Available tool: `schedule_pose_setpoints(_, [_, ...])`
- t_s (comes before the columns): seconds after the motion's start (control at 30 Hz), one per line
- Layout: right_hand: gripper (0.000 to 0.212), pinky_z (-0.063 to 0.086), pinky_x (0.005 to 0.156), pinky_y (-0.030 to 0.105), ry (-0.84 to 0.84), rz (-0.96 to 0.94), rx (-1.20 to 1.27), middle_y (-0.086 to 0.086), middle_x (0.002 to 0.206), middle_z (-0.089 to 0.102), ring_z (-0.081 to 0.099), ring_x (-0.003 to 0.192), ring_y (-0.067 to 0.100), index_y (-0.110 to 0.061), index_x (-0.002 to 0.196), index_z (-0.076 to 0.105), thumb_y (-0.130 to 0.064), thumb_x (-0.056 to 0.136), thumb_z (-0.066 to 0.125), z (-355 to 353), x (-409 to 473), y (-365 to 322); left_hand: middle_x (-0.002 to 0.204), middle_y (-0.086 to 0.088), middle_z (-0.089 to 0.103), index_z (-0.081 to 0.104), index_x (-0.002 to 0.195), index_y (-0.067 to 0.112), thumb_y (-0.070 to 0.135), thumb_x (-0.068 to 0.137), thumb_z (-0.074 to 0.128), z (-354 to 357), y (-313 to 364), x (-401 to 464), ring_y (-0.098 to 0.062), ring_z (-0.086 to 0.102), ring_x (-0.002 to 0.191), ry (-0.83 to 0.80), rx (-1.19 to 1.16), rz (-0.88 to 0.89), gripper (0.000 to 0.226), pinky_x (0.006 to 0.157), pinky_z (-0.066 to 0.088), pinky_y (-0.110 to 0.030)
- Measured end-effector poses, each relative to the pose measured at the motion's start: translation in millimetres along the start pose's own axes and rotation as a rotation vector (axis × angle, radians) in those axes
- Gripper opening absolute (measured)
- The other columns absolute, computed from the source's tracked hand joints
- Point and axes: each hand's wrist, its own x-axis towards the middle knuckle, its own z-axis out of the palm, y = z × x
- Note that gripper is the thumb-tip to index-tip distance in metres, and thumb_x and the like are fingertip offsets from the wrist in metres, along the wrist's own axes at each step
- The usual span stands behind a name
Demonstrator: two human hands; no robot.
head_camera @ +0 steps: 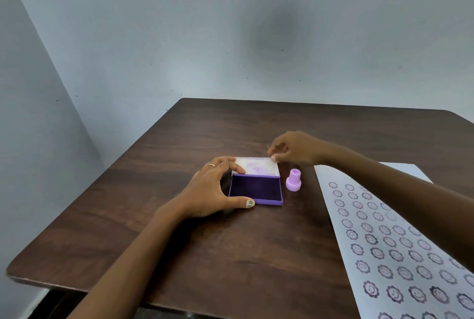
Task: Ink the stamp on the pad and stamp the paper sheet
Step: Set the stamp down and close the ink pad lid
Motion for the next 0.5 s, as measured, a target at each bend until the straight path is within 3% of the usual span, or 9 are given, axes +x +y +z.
schedule_pose_setpoints(0.23, [0.01,0.039,0.057,0.014,-0.071,0.057,-0.012,0.01,0.094,0.072,0.057,0.068,0.006,-0.005,0.088,0.07,-0.007,0.078,0.069,-1,27,-7,0.144,0.012,0.034,0.048,0.115,0.04,0.058,0.065,0.075,-1,0,0,-0.011,0.033,0.128,-0.011,-0.011,-0.003,0.06,0.106,0.034,-0.04])
schedule_pose_setpoints(0.5, [0.007,0.041,0.06,0.017,-0.067,0.082,-0.053,0.006,0.086,0.063,0.051,0.064,0.008,-0.002,0.089,0.064,-0.003,0.084,0.059,2,29,-8,0.146,0.013,0.032,0.049,0.113,0.04,0.058,0.064,0.075,-3,2,0,-0.011,0.031,0.129,-0.021,-0.011,-0.001,0.058,0.107,0.033,-0.04])
